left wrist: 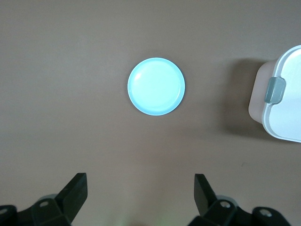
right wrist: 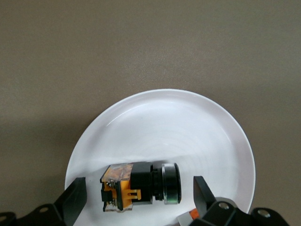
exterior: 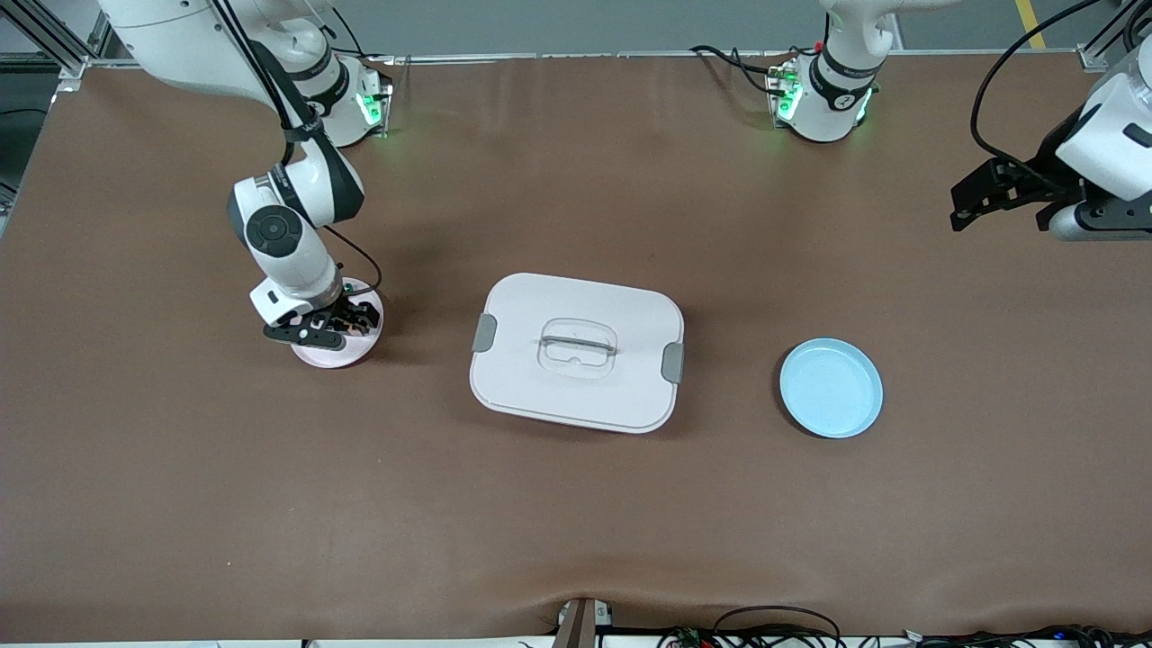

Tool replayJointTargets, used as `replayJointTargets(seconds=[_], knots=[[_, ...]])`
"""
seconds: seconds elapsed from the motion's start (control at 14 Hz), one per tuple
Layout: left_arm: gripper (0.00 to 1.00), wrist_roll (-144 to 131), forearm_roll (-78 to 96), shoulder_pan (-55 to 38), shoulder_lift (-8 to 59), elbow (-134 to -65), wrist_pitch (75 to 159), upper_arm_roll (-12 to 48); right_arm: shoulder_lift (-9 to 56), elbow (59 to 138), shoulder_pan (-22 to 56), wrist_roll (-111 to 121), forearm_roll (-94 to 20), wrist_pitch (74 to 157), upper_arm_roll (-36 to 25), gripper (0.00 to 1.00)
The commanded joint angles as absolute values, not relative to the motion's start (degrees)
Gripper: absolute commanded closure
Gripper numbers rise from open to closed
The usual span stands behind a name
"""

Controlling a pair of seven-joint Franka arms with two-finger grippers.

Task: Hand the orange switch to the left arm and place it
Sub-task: 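Close the right gripper on the black-orange switch and lift it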

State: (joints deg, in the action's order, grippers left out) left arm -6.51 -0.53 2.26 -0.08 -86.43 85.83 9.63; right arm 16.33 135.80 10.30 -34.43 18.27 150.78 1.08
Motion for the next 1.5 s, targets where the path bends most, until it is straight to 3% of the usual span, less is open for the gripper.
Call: replayJointTargets(seconds=[0.0,1.07,1.14,1.28,1.35,1.42], knots=[[0.0,-6.2,-0.1,2.5,-0.4,-86.2,85.5,9.9,16.7,136.1,10.3,-36.2,20.1,151.6,1.0,0.0],[0.0,-6.2,-0.4,3.0,-0.4,-85.8,85.3,9.8,18.2,136.1,10.2,-36.2,22.0,151.7,0.9,0.01],[0.0,-6.2,-0.4,3.0,-0.4,-85.8,85.3,9.8,18.2,136.1,10.1,-36.2,22.0,151.7,0.9,0.19],[0.0,-6.2,-0.3,3.1,-0.4,-85.8,85.3,9.8,18.1,136.1,9.9,-36.9,22.0,151.5,0.9,0.86],[0.0,-6.2,-0.2,3.1,-0.4,-85.8,85.3,9.7,18.1,136.0,9.9,-38.0,22.0,151.3,1.0,1.0],[0.0,-6.2,-0.2,3.0,-0.2,-85.8,85.3,9.7,18.1,136.0,9.9,-38.7,22.0,151.3,1.0,1.0]])
